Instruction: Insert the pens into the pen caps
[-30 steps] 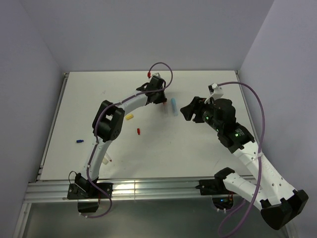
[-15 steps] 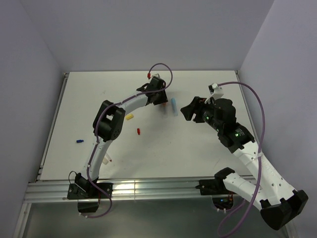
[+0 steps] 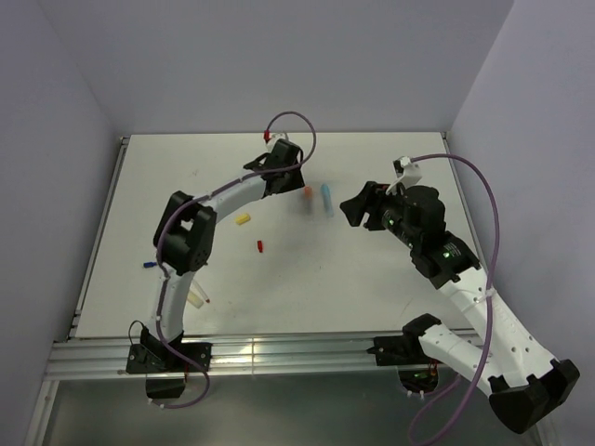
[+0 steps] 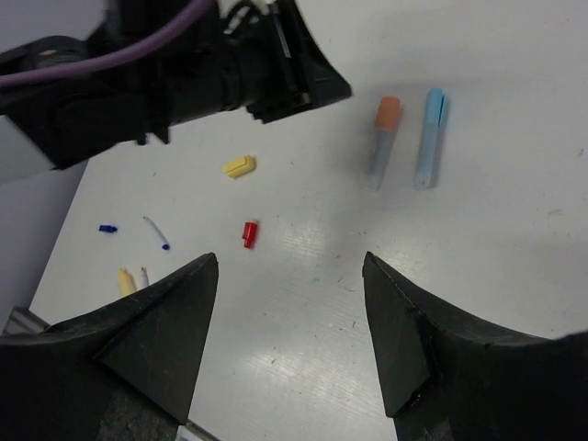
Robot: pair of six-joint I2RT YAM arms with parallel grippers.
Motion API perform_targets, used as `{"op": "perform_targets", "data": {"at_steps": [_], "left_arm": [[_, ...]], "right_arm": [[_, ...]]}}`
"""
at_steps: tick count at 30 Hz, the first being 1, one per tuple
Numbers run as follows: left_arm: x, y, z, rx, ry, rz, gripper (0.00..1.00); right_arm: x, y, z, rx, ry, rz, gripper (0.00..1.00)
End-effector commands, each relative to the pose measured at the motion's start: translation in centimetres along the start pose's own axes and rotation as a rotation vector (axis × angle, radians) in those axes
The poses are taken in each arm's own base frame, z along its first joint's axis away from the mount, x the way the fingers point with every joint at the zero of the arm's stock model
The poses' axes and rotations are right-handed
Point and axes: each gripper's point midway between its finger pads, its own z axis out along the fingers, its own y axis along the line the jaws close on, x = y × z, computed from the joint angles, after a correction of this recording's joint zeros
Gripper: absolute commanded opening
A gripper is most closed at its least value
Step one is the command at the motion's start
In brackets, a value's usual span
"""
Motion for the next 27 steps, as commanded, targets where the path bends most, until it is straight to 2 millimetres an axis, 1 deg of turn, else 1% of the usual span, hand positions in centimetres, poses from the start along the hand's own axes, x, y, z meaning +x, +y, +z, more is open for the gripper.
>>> {"op": "perform_targets", "data": {"at_steps": [1,2,3,4,5,6,7,8,9,10,11,12,13,14,15,16,17,18,19,21,22,23,24,25,27], "left_arm": [[-7.1,0.3,-8.2,-0.048,-0.224,-0.054,0.48],[-5.5,2.4,-8.6,-0.105,-0.201,-0.075,0.47],[-6.4,2.7,-11.1,-0.109,-0.232,-0.106,0.47],[-6.6,4.3,-12.2,-0.170,-0.268,-0.167,0.45],[-4.3,6.9,-12.8,-0.253,-0.223,-0.164,0.40],[-4.7,7.6,-15.0,-0.262,-0.249,-0.194,0.39],[-3.9,9.1,-16.0,-0.311,-0.254,-0.260,0.38],[-2.2,12.1,-16.6,-0.409,-0.255,-0.265,0.38],[-1.2,13.7,-18.6,-0.457,-0.240,-0.270,0.39],[-0.3,15.0,-19.4,-0.495,-0.244,-0.325,0.40],[1.3,17.3,-20.2,-0.570,-0.238,-0.333,0.40],[2.3,18.7,-22.1,-0.611,-0.219,-0.341,0.40],[3.7,20.3,-22.7,-0.653,-0.215,-0.380,0.40],[4.7,21.1,-23.5,-0.675,-0.203,-0.405,0.39],[5.2,21.7,-25.0,-0.671,-0.202,-0.439,0.38],[6.8,22.9,-25.4,-0.696,-0.192,-0.470,0.38],[7.4,23.4,-25.9,-0.697,-0.192,-0.493,0.39],[7.4,23.6,-26.9,-0.674,-0.211,-0.527,0.39],[8.3,24.8,-27.6,-0.710,-0.213,-0.553,0.39],[8.8,25.5,-28.8,-0.708,-0.230,-0.588,0.40],[9.1,25.9,-29.0,-0.712,-0.235,-0.608,0.41],[9.8,26.4,-29.0,-0.720,-0.227,-0.604,0.43],[10.0,26.5,-29.1,-0.712,-0.230,-0.611,0.44],[10.7,27.1,-29.0,-0.726,-0.220,-0.611,0.44],[11.0,27.3,-28.4,-0.726,-0.212,-0.604,0.46]], "right_arm": [[-0.7,-0.3,-0.5,0.007,-0.042,-0.013,0.72],[-0.7,-0.2,-0.6,0.000,-0.042,-0.015,0.72],[-0.6,-0.2,-0.5,-0.001,-0.038,-0.016,0.72],[-0.5,-0.2,-0.6,-0.003,-0.035,-0.016,0.72],[-0.5,-0.1,-0.7,-0.005,-0.033,-0.016,0.72],[-0.4,0.0,-0.6,-0.015,-0.026,-0.016,0.72],[-0.3,0.2,-0.6,-0.022,-0.022,-0.016,0.73],[-0.1,0.2,-0.6,-0.029,-0.015,-0.018,0.73],[-0.1,0.5,-0.6,-0.045,-0.010,-0.018,0.73],[0.1,0.6,-0.6,-0.052,-0.003,-0.019,0.73],[0.1,0.8,-0.6,-0.059,0.001,-0.021,0.73],[0.2,1.0,-0.5,-0.073,0.008,-0.021,0.73],[0.2,1.1,-0.5,-0.080,0.007,-0.022,0.73],[0.4,1.2,-0.5,-0.086,0.011,-0.022,0.73],[0.5,1.2,-0.5,-0.091,0.016,-0.021,0.73],[0.5,1.4,-0.5,-0.101,0.019,-0.022,0.73],[0.7,1.4,-0.5,-0.103,0.023,-0.022,0.73],[0.7,1.5,-0.5,-0.107,0.025,-0.024,0.73],[0.8,1.6,-0.6,-0.115,0.025,-0.024,0.73],[0.9,1.5,-0.6,-0.116,0.024,-0.021,0.73],[0.9,1.5,-0.6,-0.116,0.022,-0.021,0.73],[0.9,1.5,-0.6,-0.116,0.022,-0.022,0.73],[1.0,1.5,-0.6,-0.115,0.023,-0.022,0.73],[0.9,1.5,-0.6,-0.118,0.020,-0.021,0.73],[0.9,1.5,-0.6,-0.116,0.018,-0.023,0.73]]}}
